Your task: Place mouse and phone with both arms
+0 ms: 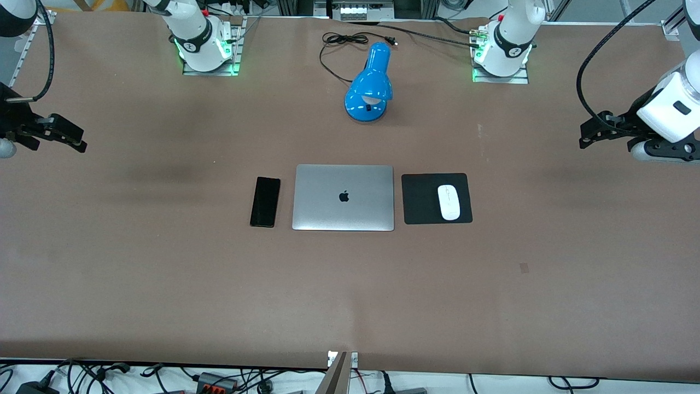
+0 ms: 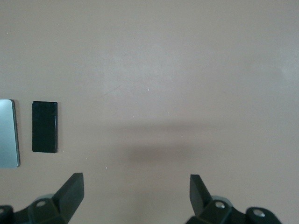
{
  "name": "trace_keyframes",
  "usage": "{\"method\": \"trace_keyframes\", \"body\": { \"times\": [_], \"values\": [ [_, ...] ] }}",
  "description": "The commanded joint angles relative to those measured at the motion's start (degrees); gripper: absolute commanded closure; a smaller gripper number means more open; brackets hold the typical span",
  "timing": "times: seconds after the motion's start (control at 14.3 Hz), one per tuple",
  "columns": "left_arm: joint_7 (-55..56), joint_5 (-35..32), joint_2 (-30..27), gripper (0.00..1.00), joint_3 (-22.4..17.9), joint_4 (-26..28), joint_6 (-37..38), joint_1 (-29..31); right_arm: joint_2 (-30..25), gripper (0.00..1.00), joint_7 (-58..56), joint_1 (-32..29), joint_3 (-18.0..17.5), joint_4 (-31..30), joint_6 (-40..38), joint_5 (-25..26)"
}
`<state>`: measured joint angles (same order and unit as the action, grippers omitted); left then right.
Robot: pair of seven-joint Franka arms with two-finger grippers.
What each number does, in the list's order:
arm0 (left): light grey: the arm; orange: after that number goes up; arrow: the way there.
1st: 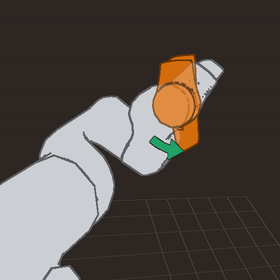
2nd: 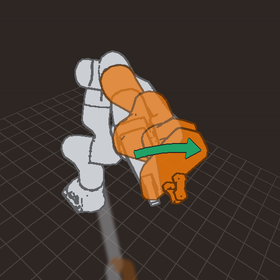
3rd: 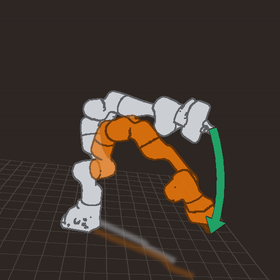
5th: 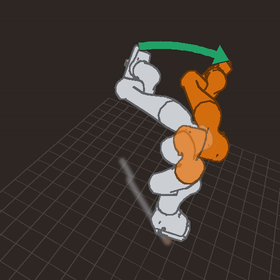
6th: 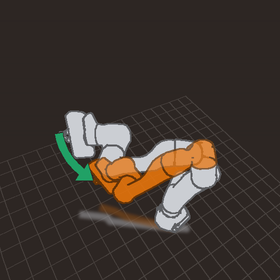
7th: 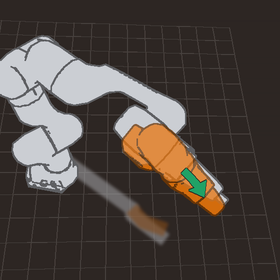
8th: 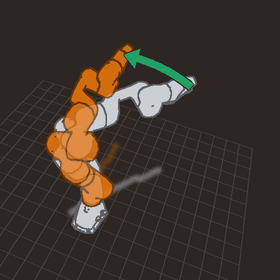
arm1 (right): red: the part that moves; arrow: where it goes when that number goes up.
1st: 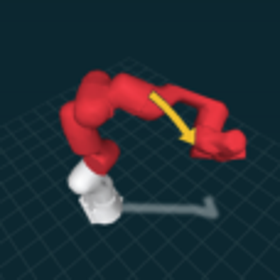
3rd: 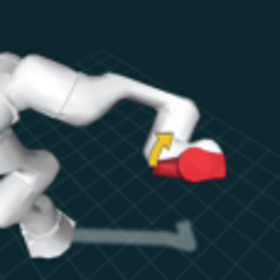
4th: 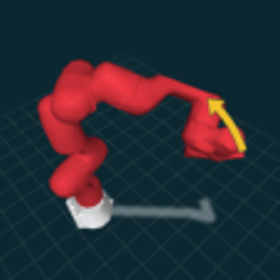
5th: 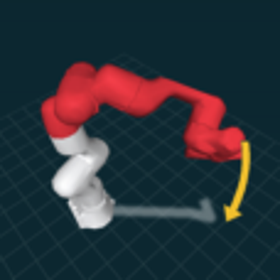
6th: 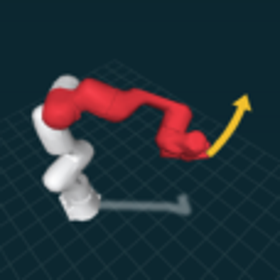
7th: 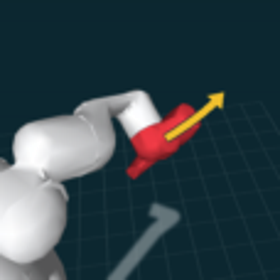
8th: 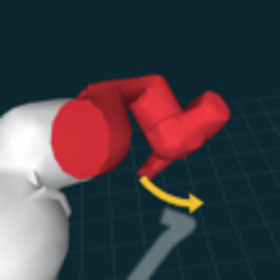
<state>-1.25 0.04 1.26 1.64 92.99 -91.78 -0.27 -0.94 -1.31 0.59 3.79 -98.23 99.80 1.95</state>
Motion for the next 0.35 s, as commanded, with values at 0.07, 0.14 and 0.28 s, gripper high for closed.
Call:
{"method": "trace_keyframes", "body": {
  "times": [0.07, 0.14, 0.28],
  "values": [
    [-0.25, -1.0, 0.85, 0.0, 0.03, -1.94, 1.51, 0.18, -0.64, 0.0, -0.98, -0.06, -0.01, -0.65, -0.14, -0.9],
    [-0.25, -1.0, 0.85, 0.0, 0.03, -1.94, 1.51, 0.18, -0.64, 0.0, -0.98, -0.06, -0.01, -0.65, -0.14, -0.9],
    [-0.25, -1.0, 0.85, 0.0, 0.03, -1.94, 1.52, 0.18, -0.64, 0.0, -1.24, -0.06, -0.01, -0.73, -0.14, -0.9]
  ]
}}
